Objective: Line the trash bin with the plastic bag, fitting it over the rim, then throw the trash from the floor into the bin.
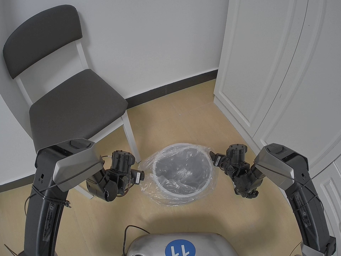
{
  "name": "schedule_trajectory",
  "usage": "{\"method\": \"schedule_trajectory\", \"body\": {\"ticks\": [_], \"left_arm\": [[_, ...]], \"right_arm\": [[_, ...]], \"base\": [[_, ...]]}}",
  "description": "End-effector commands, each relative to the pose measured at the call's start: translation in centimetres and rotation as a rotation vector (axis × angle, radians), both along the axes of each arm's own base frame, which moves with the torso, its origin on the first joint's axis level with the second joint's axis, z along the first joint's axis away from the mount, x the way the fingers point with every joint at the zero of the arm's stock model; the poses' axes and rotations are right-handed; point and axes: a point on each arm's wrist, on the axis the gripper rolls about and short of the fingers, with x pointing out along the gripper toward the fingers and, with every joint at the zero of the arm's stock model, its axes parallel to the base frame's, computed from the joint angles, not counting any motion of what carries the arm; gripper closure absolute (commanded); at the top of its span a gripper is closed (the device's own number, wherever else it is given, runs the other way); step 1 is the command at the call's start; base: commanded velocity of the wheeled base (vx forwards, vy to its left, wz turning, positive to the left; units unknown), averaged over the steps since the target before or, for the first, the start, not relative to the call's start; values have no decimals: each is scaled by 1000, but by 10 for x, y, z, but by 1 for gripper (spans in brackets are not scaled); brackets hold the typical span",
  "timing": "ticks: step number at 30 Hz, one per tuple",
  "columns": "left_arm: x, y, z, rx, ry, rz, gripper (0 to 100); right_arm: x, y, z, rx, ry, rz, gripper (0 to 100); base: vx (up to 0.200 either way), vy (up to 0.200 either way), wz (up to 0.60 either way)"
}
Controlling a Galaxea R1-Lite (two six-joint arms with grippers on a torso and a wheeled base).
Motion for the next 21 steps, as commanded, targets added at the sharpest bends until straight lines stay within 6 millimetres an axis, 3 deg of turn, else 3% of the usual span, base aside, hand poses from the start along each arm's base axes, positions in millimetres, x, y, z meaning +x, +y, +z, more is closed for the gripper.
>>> {"method": "schedule_trajectory", "body": {"ticks": [1, 21], "left_arm": [[5, -2, -5, -2, -11, 9, 0], [26, -7, -1, -30, -121, 98, 0]], "right_arm": [[1, 1, -4, -1, 1, -2, 0], [10, 3, -5, -85, 69, -111, 0]], "base": [[0, 0, 0], [0, 0, 0]]}}
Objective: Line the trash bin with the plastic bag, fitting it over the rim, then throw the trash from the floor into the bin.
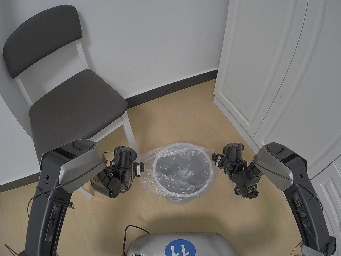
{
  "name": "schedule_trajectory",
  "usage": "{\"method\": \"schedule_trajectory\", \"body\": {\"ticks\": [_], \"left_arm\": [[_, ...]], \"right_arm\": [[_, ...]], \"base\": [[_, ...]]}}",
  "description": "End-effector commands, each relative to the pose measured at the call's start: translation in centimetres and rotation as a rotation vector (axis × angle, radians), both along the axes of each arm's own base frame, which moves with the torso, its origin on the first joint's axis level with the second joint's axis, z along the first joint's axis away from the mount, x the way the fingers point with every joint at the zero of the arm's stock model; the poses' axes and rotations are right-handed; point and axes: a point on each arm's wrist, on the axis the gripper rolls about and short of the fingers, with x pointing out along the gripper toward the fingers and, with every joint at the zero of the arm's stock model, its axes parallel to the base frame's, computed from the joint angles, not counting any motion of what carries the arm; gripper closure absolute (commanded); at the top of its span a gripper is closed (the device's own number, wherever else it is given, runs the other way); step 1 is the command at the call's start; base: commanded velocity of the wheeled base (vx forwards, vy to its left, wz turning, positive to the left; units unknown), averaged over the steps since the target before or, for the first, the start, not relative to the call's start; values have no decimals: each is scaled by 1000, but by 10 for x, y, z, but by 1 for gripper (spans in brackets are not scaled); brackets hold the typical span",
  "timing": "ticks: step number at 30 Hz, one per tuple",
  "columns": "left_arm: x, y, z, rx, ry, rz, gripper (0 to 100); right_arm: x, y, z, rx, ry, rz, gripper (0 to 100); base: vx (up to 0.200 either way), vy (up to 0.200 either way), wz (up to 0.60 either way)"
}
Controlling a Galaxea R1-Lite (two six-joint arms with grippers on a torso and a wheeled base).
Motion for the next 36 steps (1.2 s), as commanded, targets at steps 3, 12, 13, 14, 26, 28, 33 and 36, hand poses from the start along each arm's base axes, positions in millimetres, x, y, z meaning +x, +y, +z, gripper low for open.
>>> {"method": "schedule_trajectory", "body": {"ticks": [3, 12, 13, 14, 26, 28, 33, 36], "left_arm": [[5, -5, 3, -39, -75, -2, 0], [7, -10, 12, -67, -139, -7, 0], [8, -10, 12, -68, -140, -7, 0], [10, -11, 10, -69, -143, -7, 0], [7, -8, 14, -69, -140, -3, 0], [3, -7, 20, -67, -136, -7, 0], [-25, -7, 40, -57, -98, -50, 0], [-45, -10, 52, -63, -75, -102, 0]], "right_arm": [[0, 3, 5, 3, -49, 0, 0], [-12, 4, 17, -11, -112, 69, 0], [-11, 4, 17, -13, -114, 68, 0], [-11, 4, 12, -19, -106, 71, 0], [-38, -20, 64, -3, -77, 171, 0], [-44, -23, 71, -10, -74, 180, 0], [-59, -15, 79, -50, -53, 223, 0], [-71, 3, 79, -86, -43, 263, 0]], "base": [[0, 0, 0], [0, 0, 0], [0, 0, 0], [0, 0, 0], [0, 0, 0], [0, 0, 0], [0, 0, 0], [0, 0, 0]]}}
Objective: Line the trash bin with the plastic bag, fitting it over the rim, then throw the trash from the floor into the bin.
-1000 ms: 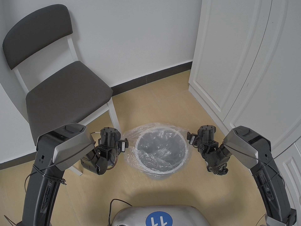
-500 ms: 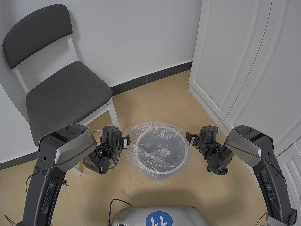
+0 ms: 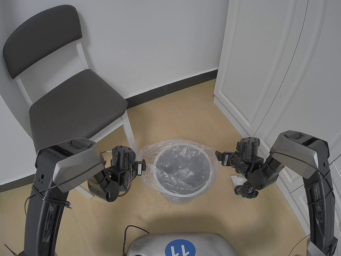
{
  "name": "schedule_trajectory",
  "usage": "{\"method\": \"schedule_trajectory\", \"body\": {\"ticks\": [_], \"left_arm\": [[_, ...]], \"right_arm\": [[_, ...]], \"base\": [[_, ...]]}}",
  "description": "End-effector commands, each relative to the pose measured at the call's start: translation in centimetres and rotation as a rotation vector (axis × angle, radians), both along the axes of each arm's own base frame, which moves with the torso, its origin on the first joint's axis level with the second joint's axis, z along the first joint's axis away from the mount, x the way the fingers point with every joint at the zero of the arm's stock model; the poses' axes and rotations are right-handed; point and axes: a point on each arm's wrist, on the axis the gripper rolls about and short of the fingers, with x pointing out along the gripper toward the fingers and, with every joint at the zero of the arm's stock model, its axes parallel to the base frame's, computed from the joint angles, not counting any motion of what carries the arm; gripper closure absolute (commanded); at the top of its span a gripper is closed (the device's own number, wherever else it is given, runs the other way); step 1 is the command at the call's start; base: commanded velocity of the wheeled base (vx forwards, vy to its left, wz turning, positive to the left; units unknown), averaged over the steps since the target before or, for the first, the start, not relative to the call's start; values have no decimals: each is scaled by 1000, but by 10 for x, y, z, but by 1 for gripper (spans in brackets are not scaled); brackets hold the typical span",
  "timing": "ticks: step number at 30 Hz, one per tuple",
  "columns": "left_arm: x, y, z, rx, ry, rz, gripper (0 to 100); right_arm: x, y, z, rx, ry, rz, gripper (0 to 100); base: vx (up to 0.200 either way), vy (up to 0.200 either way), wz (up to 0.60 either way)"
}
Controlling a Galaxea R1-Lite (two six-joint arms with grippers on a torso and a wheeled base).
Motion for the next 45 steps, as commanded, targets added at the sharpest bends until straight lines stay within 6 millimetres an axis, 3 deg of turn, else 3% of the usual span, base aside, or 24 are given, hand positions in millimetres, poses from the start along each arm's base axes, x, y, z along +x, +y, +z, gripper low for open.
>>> {"method": "schedule_trajectory", "body": {"ticks": [1, 4, 7, 10, 11, 13, 17, 25, 31, 42, 43, 45], "left_arm": [[-34, -6, 41, -17, -3, -83, 0], [-37, -6, 49, -28, -18, -93, 0], [-43, -9, 54, -31, -25, -105, 0], [-53, -11, 48, -16, 8, -114, 0], [-63, -8, 40, 3, 50, -115, 0], [-69, -5, 30, 20, 89, -114, 0], [-65, -5, 14, 33, 115, -105, 0], [-38, -17, -2, 77, 126, -122, 0], [-4, -9, -16, 108, 217, -73, 0], [20, -5, -16, 99, 242, -70, 0], [39, 4, -13, 86, 282, -71, 0], [47, 6, -14, 86, 292, -69, 0]], "right_arm": [[-23, 26, 22, -56, -20, 61, 0], [-25, 35, 27, -76, -40, 67, 0], [-24, 56, 36, -89, -86, 115, 0], [-30, 72, 30, -106, -78, 153, 0], [-36, 81, 18, -125, -59, 180, 0], [-38, 83, 9, -164, -48, 169, 0], [-29, 70, 17, -163, -100, 126, 0], [-9, 41, 32, -142, -135, 73, 0], [-4, 40, 20, -140, -121, 84, 0], [6, 33, 17, -131, -114, 79, 0], [7, 33, 11, -135, -102, 80, 0], [7, 33, 9, -136, -98, 80, 0]], "base": [[0, 0, 0], [0, 0, 0], [0, 0, 0], [0, 0, 0], [0, 0, 0], [0, 0, 0], [0, 0, 0], [0, 0, 0], [0, 0, 0], [0, 0, 0], [0, 0, 0], [0, 0, 0]]}}
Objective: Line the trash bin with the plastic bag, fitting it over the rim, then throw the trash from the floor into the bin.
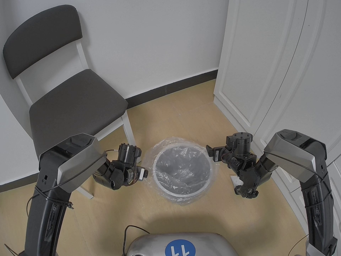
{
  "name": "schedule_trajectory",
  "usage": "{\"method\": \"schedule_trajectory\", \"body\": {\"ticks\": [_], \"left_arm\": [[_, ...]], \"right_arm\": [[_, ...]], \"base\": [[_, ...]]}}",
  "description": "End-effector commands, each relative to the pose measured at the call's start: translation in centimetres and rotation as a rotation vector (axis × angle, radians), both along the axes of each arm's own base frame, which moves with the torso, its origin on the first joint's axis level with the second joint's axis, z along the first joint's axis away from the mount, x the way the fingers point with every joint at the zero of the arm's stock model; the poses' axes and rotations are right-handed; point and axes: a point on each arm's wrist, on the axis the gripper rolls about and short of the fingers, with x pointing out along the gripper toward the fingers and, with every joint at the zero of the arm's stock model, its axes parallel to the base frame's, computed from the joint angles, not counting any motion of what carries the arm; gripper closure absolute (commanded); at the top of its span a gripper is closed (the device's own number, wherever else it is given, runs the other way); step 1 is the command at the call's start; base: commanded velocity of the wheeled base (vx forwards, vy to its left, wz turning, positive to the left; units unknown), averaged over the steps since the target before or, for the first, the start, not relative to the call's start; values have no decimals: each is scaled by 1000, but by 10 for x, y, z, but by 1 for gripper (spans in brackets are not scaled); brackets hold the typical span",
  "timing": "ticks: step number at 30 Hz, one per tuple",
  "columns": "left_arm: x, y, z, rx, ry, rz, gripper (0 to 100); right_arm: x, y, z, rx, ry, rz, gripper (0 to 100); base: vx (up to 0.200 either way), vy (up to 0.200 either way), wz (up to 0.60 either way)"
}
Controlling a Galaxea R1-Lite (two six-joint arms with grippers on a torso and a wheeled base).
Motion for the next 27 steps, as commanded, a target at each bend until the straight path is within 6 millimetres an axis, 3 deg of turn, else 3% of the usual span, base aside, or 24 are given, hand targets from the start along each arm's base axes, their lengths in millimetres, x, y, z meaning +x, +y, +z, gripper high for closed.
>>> {"method": "schedule_trajectory", "body": {"ticks": [1, 5, 9, 12, 13, 14, 20, 27], "left_arm": [[38, 16, -7, -9, 37, 22, 0], [45, 16, -12, -10, 35, 19, 0], [38, 14, -2, -27, 36, 5, 0], [13, 11, 20, -28, 41, -19, 0], [13, 11, 20, -28, 41, -19, 0], [-4, 11, 30, -35, 33, -38, 0], [-52, 20, 42, -41, 16, -67, 0], [-70, 27, 64, -61, -38, -66, 0]], "right_arm": [[3, -1, -14, -8, 25, -2, 0], [4, 0, -15, -4, 24, 5, 0], [3, 1, -13, -2, 25, 16, 0], [0, 5, -16, -2, 33, 26, 0], [0, 5, -16, -2, 33, 26, 0], [-3, 10, -19, -5, 40, 36, 0], [-22, 34, -27, -3, 74, 94, 0], [-44, 66, -38, -7, 111, 160, 0]], "base": [[0, 0, 0], [0, 0, 0], [0, 0, 0], [0, 0, 0], [0, 0, 0], [0, 0, 0], [0, 0, 0], [0, 0, 0]]}}
